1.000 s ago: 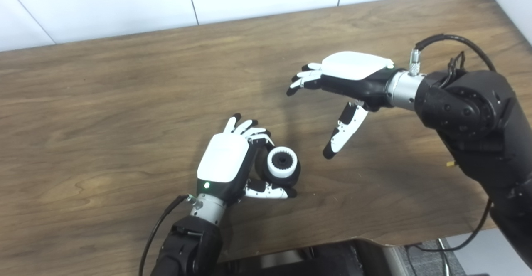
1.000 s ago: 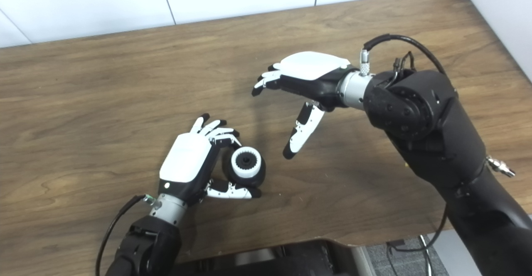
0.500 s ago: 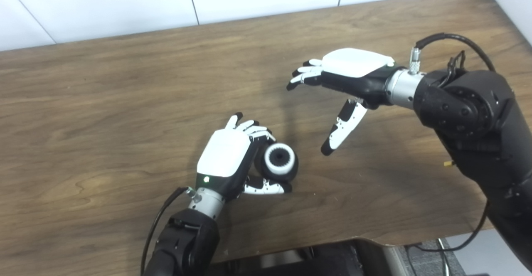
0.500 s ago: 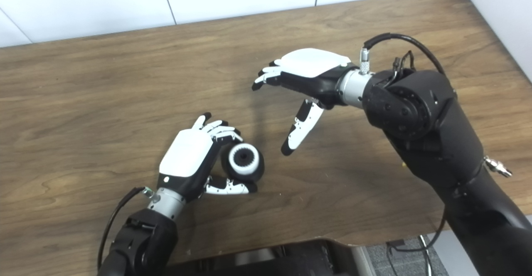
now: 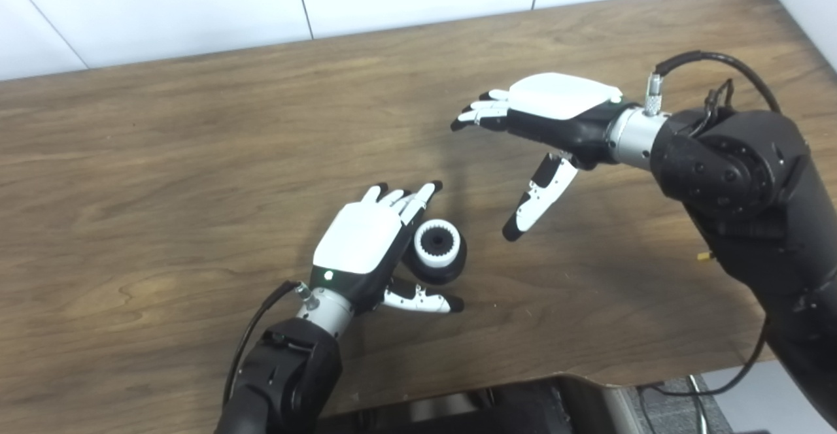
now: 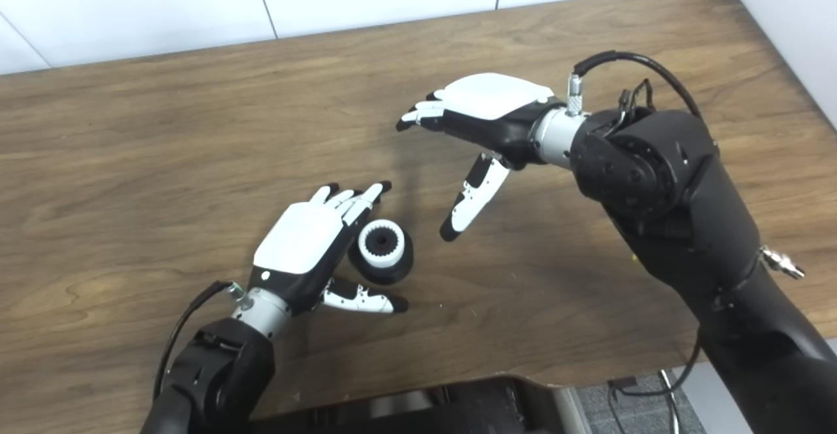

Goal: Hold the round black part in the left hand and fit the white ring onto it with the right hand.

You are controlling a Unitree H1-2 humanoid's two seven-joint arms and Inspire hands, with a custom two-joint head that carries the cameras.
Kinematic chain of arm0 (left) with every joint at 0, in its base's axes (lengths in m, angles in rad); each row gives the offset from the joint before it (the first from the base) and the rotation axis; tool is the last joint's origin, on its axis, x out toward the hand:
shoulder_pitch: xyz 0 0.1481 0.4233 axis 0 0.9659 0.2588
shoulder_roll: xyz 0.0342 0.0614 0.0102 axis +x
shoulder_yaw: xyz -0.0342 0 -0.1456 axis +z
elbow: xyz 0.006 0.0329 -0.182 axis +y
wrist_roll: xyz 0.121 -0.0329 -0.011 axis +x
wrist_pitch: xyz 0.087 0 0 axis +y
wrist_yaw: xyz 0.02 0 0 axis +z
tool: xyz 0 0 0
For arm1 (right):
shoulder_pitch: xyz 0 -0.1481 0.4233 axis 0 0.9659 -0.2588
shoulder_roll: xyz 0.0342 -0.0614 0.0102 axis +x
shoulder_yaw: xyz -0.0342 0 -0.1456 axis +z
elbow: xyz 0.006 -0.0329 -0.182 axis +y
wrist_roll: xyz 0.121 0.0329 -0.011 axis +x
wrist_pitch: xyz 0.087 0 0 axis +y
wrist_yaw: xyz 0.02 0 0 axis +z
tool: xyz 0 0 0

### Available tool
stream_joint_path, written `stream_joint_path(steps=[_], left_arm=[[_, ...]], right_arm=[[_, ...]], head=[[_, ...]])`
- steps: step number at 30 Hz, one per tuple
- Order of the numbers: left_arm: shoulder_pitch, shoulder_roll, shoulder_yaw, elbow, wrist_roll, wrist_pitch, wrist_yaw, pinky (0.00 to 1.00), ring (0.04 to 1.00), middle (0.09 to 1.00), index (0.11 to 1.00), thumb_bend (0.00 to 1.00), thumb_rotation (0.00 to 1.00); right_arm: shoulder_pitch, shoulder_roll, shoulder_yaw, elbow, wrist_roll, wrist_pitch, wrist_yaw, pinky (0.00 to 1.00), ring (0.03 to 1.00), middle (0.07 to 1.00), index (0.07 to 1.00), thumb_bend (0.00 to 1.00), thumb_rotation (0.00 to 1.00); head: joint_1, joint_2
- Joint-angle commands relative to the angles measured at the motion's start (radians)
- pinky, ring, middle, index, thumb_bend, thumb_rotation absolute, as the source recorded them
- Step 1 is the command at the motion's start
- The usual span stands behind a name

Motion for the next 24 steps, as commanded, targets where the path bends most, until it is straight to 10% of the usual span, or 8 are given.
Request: stream_joint_path(steps=[1,24], left_arm=[[0.005,0.012,0.001,-0.001,-0.003,0.018,-0.053,1.0,0.913,0.916,1.0,1.0,0.48],[-0.052,0.055,0.214,-0.086,-0.225,0.067,-0.105,0.9,0.923,0.919,0.962,1.0,0.48]], right_arm=[[-0.029,-0.001,-0.018,-0.009,-0.003,0.017,0.023,0.93,1.0,0.964,0.927,1.0,0.43],[0.01,0.021,-0.031,0.021,-0.003,0.014,-0.017,0.93,1.0,0.968,0.922,1.0,0.45]], head=[[0.002,0.0],[0.052,-0.025]])
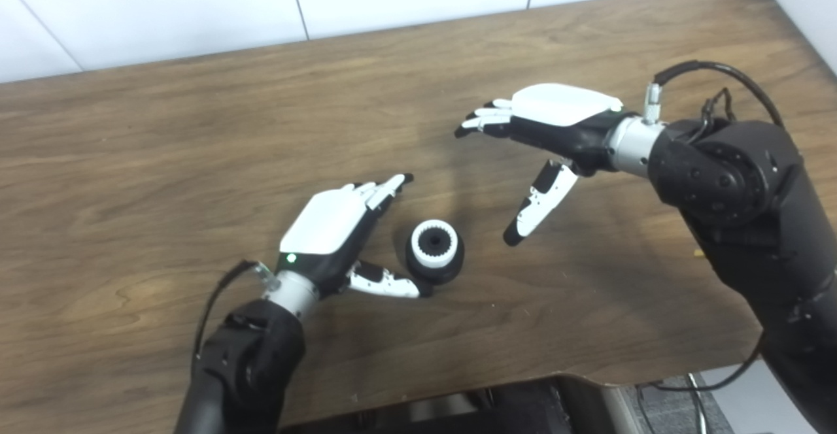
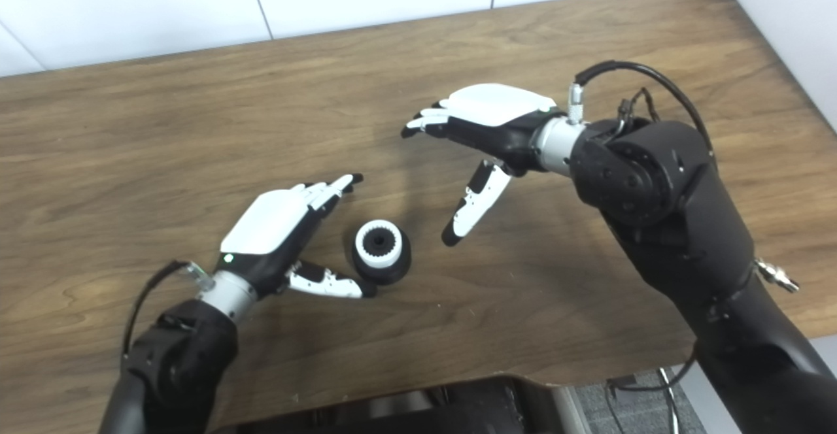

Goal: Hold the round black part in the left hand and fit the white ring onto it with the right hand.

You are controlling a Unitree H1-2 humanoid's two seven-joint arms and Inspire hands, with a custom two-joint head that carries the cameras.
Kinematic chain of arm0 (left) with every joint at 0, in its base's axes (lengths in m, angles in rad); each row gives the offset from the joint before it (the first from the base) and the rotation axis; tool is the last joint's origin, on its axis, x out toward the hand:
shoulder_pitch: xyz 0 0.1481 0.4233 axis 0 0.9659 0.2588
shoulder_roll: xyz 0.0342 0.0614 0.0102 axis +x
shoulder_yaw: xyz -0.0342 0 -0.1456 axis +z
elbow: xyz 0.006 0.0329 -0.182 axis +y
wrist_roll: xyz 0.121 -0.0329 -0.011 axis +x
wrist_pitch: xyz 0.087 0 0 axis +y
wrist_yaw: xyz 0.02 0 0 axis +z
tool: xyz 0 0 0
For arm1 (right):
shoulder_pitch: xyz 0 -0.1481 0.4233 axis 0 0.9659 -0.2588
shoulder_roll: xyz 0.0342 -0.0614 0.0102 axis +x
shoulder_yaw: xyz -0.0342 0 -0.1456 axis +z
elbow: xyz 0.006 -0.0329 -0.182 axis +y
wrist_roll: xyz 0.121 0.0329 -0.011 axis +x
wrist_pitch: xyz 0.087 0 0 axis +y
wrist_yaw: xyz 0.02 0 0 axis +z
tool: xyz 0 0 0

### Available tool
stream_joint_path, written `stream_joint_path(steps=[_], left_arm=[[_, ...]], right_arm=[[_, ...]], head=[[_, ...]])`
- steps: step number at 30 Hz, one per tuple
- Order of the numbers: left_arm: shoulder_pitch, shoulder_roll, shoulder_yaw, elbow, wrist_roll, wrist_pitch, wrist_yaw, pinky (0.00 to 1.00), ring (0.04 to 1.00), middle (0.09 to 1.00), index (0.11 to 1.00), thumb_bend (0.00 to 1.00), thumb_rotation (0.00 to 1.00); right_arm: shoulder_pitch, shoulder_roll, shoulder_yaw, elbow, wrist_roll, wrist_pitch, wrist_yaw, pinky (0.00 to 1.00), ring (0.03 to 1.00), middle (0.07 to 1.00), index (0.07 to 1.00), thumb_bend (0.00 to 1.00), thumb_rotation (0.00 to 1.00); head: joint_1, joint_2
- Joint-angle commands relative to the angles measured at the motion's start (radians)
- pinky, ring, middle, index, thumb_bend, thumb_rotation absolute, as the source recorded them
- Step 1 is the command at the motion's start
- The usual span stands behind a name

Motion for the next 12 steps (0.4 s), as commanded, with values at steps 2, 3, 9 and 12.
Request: stream_joint_path(steps=[2,3,9,12], left_arm=[[-0.027,0.029,0.038,-0.052,-0.066,0.02,-0.01,0.86,0.923,0.926,0.968,1.0,0.5],[-0.031,0.034,0.045,-0.061,-0.083,0.027,-0.014,0.85,0.924,0.929,0.97,1.0,0.5],[-0.046,0.071,0.097,-0.127,-0.194,0.051,-0.022,0.88,0.947,0.952,0.993,1.0,0.46],[-0.051,0.102,0.117,-0.162,-0.238,0.07,-0.042,0.82,0.942,0.966,1.0,1.0,0.47]], right_arm=[[-0.015,-0.011,-0.017,-0.007,0.007,0.009,-0.018,0.92,1.0,0.967,0.922,1.0,0.48],[-0.012,-0.012,-0.018,-0.006,0.008,0.008,-0.022,0.92,1.0,0.967,0.922,1.0,0.48],[0.009,-0.012,-0.033,-0.006,0.02,0.011,-0.044,0.9,1.0,0.968,0.928,0.94,0.6],[0.024,-0.015,-0.045,-0.012,0.02,0.013,-0.045,0.9,1.0,0.973,0.931,0.91,0.66]], head=[[0.007,-0.004],[0.01,-0.006],[0.022,-0.012],[0.033,-0.016]])
